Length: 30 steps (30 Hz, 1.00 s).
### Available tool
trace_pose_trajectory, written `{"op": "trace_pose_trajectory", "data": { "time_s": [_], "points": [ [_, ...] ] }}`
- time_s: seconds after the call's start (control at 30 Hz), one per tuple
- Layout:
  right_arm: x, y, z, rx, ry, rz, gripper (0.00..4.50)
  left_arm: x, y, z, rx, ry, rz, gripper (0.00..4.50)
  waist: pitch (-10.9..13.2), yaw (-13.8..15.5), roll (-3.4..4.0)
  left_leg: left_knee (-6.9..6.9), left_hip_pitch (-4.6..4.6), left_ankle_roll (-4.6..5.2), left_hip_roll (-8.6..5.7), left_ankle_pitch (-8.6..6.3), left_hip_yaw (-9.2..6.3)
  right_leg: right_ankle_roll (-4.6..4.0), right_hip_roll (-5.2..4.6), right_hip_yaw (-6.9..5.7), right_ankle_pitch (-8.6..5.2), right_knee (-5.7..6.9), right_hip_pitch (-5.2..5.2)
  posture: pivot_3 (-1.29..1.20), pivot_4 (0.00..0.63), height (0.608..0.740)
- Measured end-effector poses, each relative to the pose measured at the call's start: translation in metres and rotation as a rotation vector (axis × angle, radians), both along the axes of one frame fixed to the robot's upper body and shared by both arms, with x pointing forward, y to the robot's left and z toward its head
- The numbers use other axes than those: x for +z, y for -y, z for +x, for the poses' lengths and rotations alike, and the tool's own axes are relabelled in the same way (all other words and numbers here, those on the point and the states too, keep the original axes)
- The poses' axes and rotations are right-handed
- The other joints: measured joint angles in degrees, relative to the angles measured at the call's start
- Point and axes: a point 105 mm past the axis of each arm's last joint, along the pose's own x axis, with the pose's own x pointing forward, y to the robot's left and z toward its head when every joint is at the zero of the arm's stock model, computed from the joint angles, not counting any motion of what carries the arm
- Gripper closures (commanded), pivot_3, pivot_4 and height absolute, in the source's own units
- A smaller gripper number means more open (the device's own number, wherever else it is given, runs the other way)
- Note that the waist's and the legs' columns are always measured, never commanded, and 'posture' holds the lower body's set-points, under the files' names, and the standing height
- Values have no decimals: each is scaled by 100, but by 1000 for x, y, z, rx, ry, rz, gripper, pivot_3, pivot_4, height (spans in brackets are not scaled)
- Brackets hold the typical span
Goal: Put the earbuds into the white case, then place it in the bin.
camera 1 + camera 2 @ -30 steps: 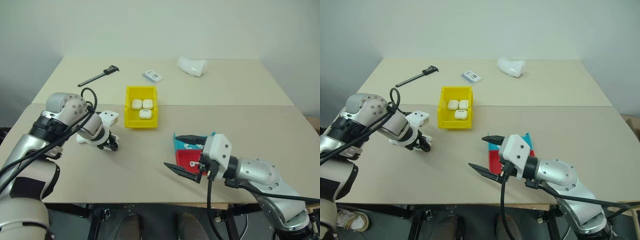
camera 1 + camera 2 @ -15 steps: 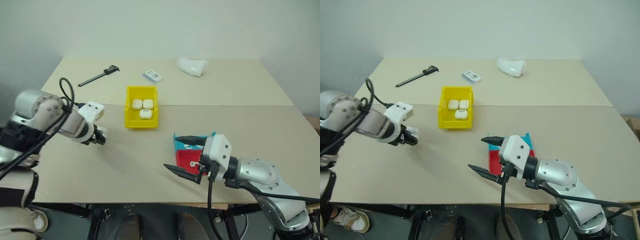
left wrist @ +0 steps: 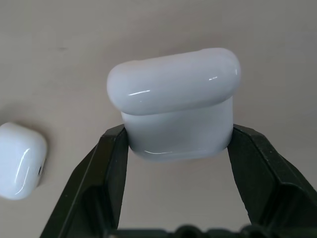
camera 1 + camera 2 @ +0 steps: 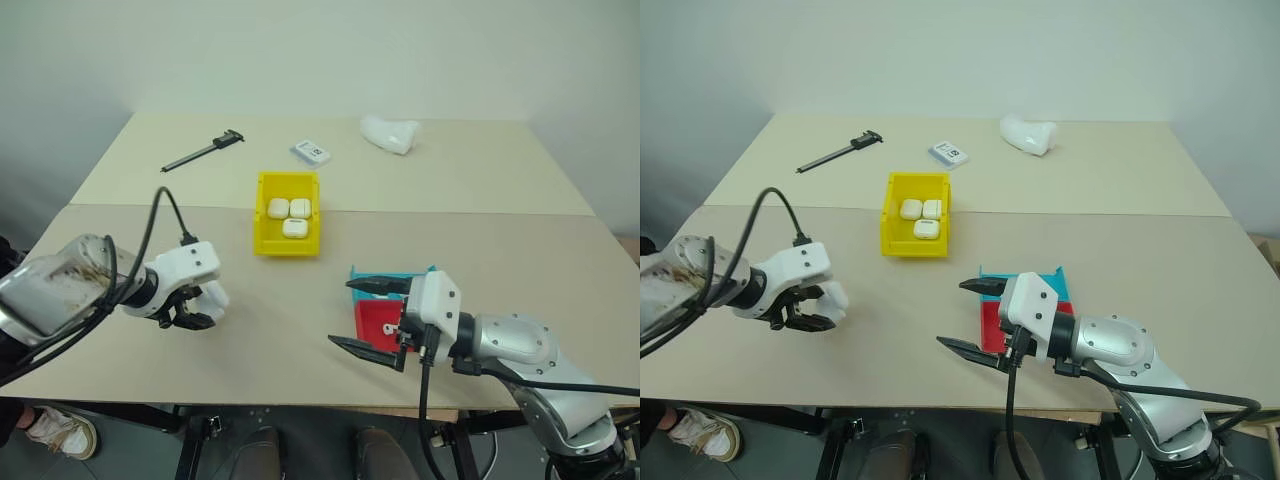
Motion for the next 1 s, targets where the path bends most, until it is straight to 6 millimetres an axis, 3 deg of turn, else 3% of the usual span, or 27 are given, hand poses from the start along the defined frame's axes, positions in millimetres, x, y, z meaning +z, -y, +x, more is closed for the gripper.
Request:
{"op": "trace_pose_trajectory", "data": {
  "time_s": [0.17,0.3,0.47,0.5,1.0],
  "points": [
    [-1,-1,0,3,-2,0,0,-25,3,-3,-198,-54,67,1741,0,14,0,1,0,2,2,-1,-1,0,3,1,0,2,0,0,150,740],
    [0,-1,-2,6,-1,2,0,-28,10,3,-262,-51,99,1741,-1,41,1,7,0,6,1,-3,-2,3,2,0,-1,3,4,0,150,740],
    [0,-2,-5,11,2,3,0,-27,15,10,-278,-44,119,117,-6,45,4,9,2,10,1,-5,-7,5,2,-1,-1,5,7,0,150,740],
    [0,-3,-6,12,3,3,0,-27,15,11,-276,-41,124,50,-5,44,4,9,1,11,2,-5,-8,5,2,0,-1,4,6,0,150,740],
    [-1,-2,-7,13,-5,3,0,-25,15,1,-140,-148,66,50,-5,14,3,9,0,14,4,-7,-12,7,4,0,-3,7,4,0,150,740]
  ]
}}
